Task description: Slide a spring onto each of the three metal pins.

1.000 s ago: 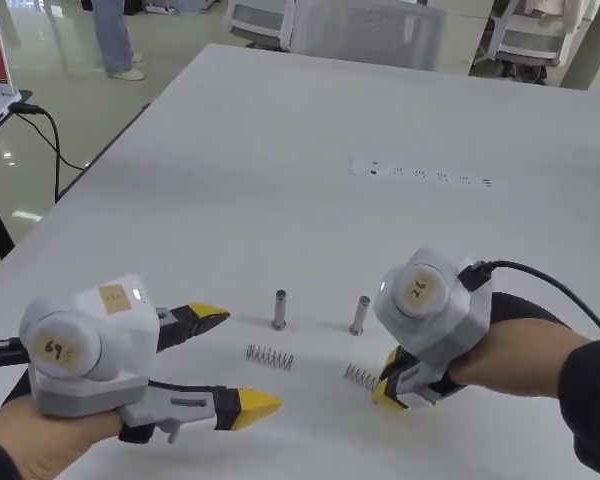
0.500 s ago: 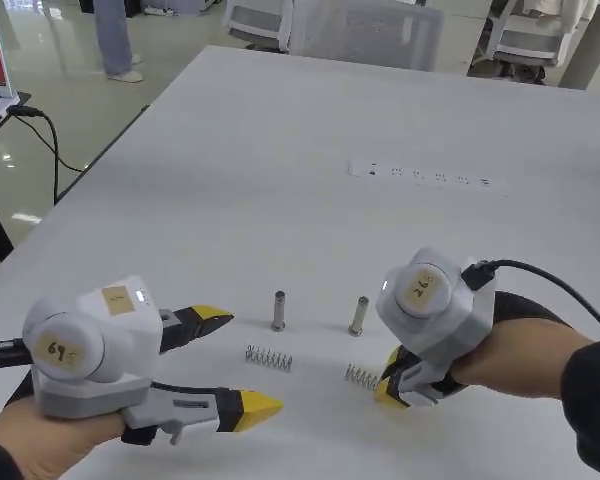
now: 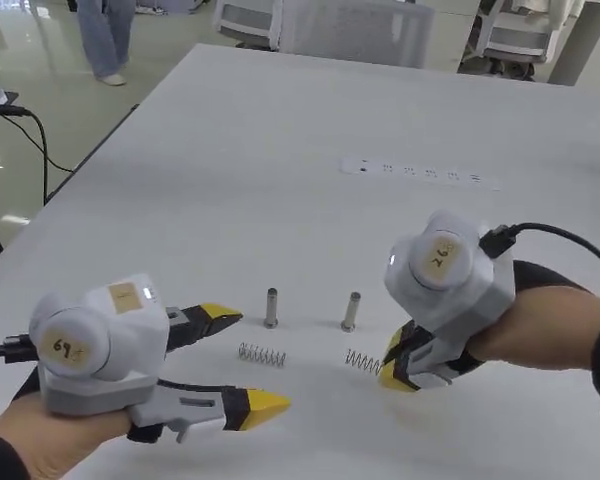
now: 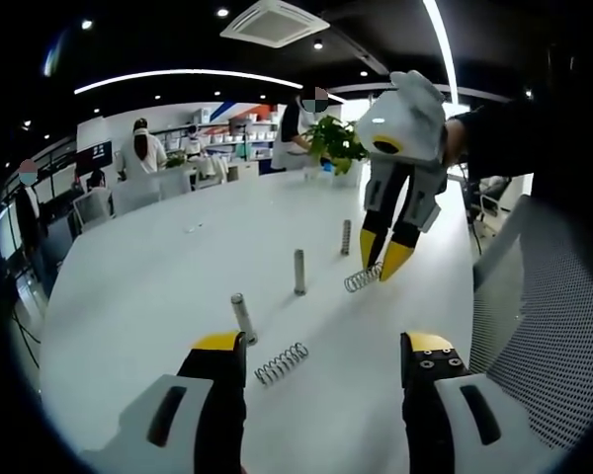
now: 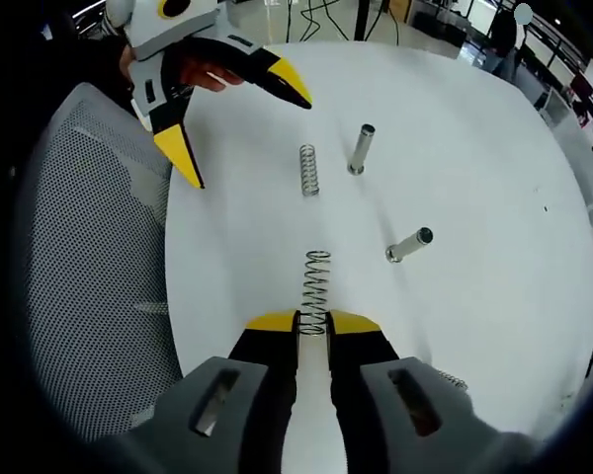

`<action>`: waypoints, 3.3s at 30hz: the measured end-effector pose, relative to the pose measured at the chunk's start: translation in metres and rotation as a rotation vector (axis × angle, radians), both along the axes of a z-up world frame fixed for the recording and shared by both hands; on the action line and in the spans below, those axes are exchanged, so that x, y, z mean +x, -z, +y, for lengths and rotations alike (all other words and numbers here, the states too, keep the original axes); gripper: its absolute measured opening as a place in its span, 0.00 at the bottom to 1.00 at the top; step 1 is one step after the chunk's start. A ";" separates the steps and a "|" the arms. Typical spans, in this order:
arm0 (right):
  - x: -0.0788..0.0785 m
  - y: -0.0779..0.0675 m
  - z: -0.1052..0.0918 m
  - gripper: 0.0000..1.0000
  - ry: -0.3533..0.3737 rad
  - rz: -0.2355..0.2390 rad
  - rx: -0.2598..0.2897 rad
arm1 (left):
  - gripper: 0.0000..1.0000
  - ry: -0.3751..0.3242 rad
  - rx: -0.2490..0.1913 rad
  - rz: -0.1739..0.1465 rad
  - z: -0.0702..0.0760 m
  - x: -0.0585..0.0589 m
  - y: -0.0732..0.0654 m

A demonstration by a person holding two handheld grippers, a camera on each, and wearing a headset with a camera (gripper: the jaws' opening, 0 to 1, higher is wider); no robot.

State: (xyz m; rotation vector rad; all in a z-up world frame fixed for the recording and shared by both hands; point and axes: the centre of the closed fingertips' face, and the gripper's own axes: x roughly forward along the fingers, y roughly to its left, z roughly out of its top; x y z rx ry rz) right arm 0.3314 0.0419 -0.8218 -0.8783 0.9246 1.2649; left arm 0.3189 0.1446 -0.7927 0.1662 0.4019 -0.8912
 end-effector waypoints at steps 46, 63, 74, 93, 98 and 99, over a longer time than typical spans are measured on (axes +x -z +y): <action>-0.027 -0.041 0.024 0.13 -0.342 -0.030 -0.013 | 0.25 0.248 -0.044 -0.064 -0.066 -0.013 -0.024; -0.035 -0.041 0.024 0.13 -0.393 -0.024 -0.016 | 0.10 0.285 -0.036 -0.068 -0.071 -0.018 -0.022; -0.038 -0.041 0.022 0.13 -0.408 -0.012 -0.011 | 0.07 0.315 -0.057 -0.051 -0.074 -0.023 -0.023; -0.038 -0.031 0.017 0.14 -0.360 0.021 -0.004 | 0.07 0.320 -0.090 -0.070 -0.076 -0.025 -0.036; -0.037 -0.031 0.017 0.14 -0.349 0.021 0.005 | 0.07 0.316 -0.103 -0.073 -0.077 -0.025 -0.039; -0.036 -0.031 0.017 0.13 -0.348 0.018 0.008 | 0.07 0.316 -0.101 -0.073 -0.077 -0.025 -0.038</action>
